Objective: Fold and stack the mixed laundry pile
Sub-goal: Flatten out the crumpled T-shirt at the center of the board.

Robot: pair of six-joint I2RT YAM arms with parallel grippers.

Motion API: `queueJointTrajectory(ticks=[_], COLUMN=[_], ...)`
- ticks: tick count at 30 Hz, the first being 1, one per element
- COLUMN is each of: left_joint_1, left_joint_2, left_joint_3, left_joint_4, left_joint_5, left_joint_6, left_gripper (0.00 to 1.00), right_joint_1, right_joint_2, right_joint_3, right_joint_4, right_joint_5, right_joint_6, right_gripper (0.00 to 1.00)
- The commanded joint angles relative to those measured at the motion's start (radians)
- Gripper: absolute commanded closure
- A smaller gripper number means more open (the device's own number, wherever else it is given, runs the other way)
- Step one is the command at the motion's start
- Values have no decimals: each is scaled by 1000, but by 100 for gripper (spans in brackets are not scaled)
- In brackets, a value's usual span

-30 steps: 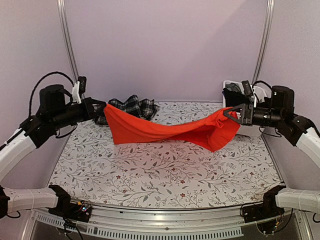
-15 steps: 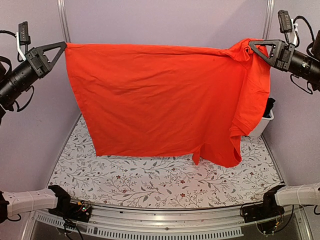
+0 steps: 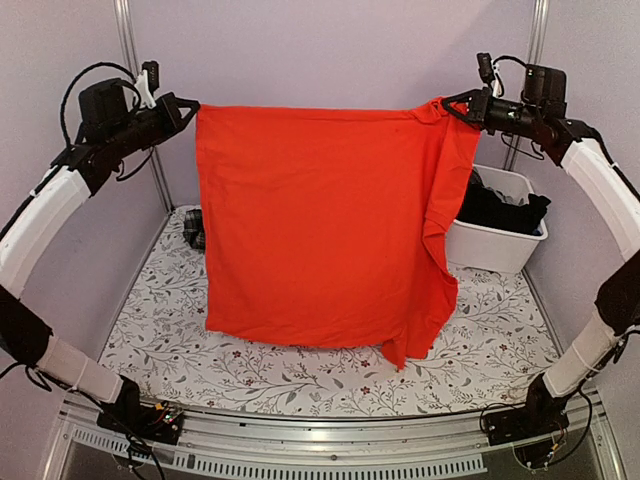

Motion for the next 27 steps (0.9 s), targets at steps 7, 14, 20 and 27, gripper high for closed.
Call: queueJointTrajectory(ticks=[7, 14, 20, 27], left_joint_1=[204, 229, 281, 282], left_joint_2=[461, 433, 273, 151], left_joint_3=[654, 468, -209, -477], left_joint_4=[169, 280, 571, 605], left_joint_5=[257, 312, 332, 315], left_joint_6=[-107, -73, -145, -122], left_gripper=[100, 100, 100, 100], right_joint_1=[-91, -107, -78, -20], right_joint_2=[544, 576, 550, 351], right_joint_3=[754, 569, 160, -320], right_joint_4=[405, 559, 602, 682], right_joint_5=[-197, -222, -292, -276], right_joint_6=[343, 375, 293, 221], right_gripper=[100, 100, 100, 100])
